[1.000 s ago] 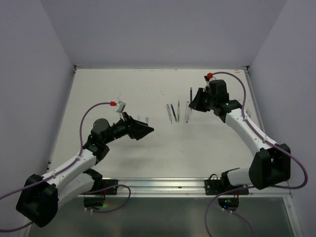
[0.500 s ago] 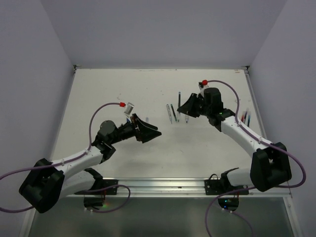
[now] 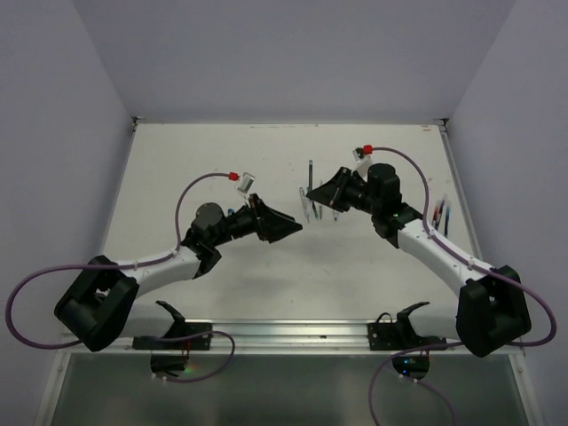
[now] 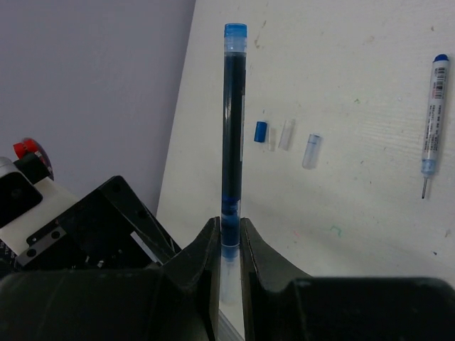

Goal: Open the pen caps

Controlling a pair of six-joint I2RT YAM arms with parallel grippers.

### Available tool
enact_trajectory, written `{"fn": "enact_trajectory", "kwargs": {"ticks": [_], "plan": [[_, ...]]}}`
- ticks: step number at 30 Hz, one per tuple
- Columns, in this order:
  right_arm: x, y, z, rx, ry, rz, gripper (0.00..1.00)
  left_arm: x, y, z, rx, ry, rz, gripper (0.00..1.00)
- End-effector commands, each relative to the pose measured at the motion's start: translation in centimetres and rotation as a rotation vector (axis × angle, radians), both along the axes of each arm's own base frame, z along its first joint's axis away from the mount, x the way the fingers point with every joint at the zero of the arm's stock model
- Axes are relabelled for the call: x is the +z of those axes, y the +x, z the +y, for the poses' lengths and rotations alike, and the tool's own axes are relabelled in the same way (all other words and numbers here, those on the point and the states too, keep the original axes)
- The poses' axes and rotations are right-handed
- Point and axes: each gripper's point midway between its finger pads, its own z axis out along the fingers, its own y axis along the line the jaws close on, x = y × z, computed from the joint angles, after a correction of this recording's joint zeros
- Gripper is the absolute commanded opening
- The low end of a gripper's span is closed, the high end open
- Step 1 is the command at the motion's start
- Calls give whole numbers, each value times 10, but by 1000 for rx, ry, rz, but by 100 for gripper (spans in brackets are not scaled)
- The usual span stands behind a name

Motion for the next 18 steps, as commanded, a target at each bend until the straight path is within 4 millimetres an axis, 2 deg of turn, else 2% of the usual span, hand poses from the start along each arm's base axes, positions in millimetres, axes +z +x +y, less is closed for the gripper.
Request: {"fn": "enact_trajectory", "kwargs": {"ticks": [1, 6, 18], "plan": [[30, -7, 9, 43, 83, -66, 0, 39, 13, -10, 7, -76, -116, 76], [35, -14, 12, 50, 119, -68, 0, 35, 22, -20, 3, -76, -89, 74], [41, -27, 19, 74, 178, -64, 0, 28, 25, -29, -15, -91, -54, 71]]}}
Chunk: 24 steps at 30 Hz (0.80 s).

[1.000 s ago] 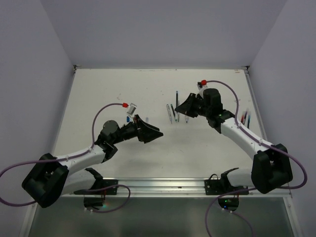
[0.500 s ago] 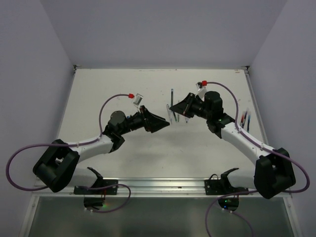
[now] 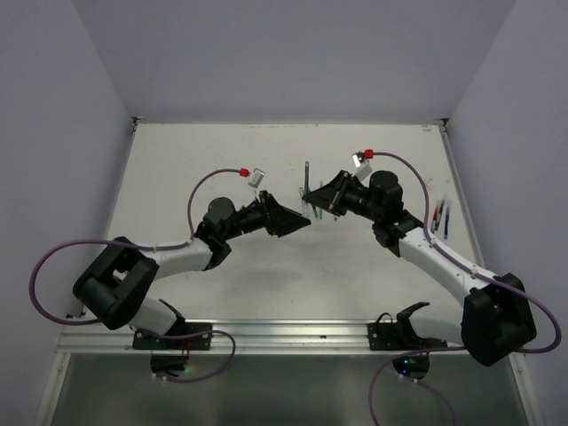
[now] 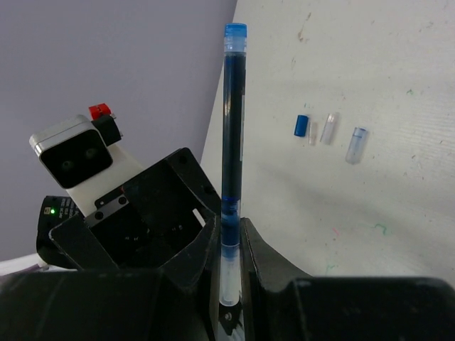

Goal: Open the pen caps

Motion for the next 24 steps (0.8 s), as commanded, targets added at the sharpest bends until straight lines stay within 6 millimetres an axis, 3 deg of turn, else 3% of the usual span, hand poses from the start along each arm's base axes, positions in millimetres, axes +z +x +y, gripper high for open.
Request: {"fn": "enact_trajectory", "kwargs": {"ticks": [1, 8, 11, 16, 19, 20, 21, 24], "plan": [[19, -9, 7, 31, 54, -50, 0, 32, 7, -6, 6, -74, -78, 71], [20, -13, 11, 37, 54, -49, 0, 38, 9, -10, -2, -95, -75, 66], [20, -13, 12, 36, 52, -51, 0, 38, 9, -11, -9, -98, -72, 56], [20, -13, 12, 29, 55, -51, 0, 36, 7, -10, -12, -97, -67, 49], [20, -14, 14, 34, 57, -52, 0, 34, 7, -10, -15, -93, -62, 28], [20, -14, 14, 35, 58, -51, 0, 33, 7, -10, -16, -89, -62, 6], [20, -14, 15, 37, 57, -55, 0, 30, 8, -12, -15, -76, -49, 0], [13, -13, 12, 27, 19, -44, 0, 25, 8, -14, -27, -44, -38, 0]]}}
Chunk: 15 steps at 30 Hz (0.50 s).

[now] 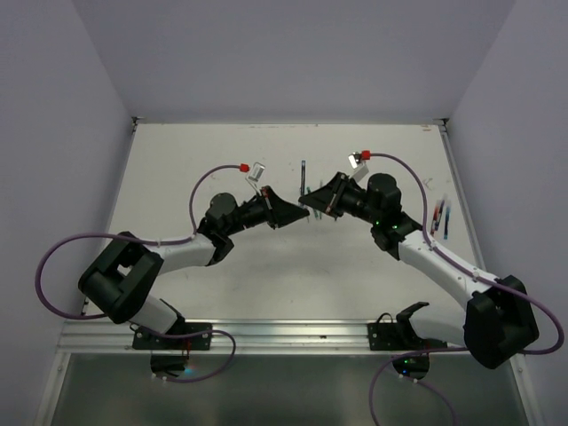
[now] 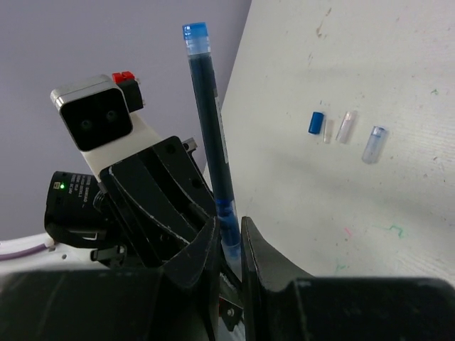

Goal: Open the pen caps

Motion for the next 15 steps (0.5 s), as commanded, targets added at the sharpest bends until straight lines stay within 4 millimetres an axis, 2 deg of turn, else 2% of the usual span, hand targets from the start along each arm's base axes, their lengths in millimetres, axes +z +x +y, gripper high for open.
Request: {"fn": "enact_trajectory", "kwargs": {"ticks": [1, 3, 6, 8, 11, 14, 15], "plan": [[9, 2, 0, -13, -14, -25, 6, 16, -6, -9, -55, 0, -73, 0], [5, 3, -1, -13, -48, -28, 22, 8, -6, -10, -66, 37, -61, 0], [7, 8, -1, -22, -77, -48, 30, -2, -6, -11, -75, 81, -41, 0], [9, 11, -1, -22, -90, -57, 31, -8, -6, -11, -81, 98, -36, 0], [8, 16, 2, -18, -96, -53, 31, -14, -9, -11, -94, 104, -25, 0], [5, 21, 4, -18, -103, -47, 16, -13, -12, -10, -103, 101, -25, 0], [3, 23, 5, -22, -105, -45, 7, -12, -13, -10, -106, 98, -29, 0]]}}
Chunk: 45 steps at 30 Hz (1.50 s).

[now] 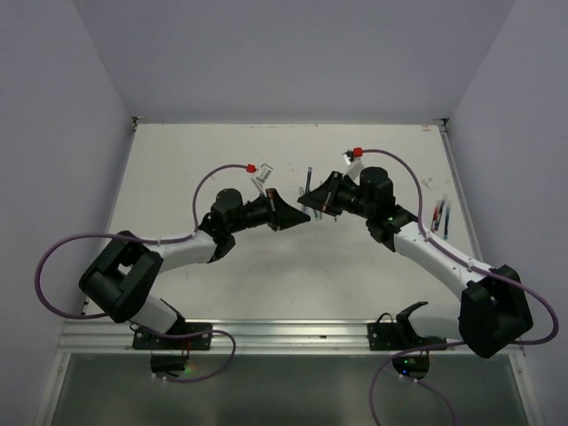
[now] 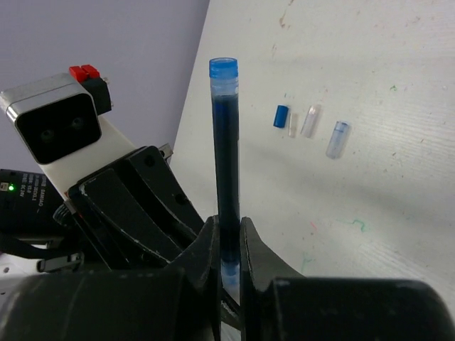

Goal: Open the pen caps

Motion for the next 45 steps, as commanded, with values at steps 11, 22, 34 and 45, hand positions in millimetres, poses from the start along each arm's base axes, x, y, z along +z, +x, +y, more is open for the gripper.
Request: {"fn": "enact_trajectory", "kwargs": {"ticks": [11, 22, 34, 45], "plan": [[44, 27, -10, -88, -30, -331, 0, 29, -64, 9, -250, -171, -111, 0], [87, -7, 10, 156, 114, -497, 0, 80, -135, 47, -453, -414, -163, 0], [-47, 66, -94, -221, -494, 106, 0, -64, 37, 161, 609, 657, 92, 0], [-151, 98, -156, -260, -815, 324, 0, -87, 63, 285, 1131, 813, 154, 0]]}}
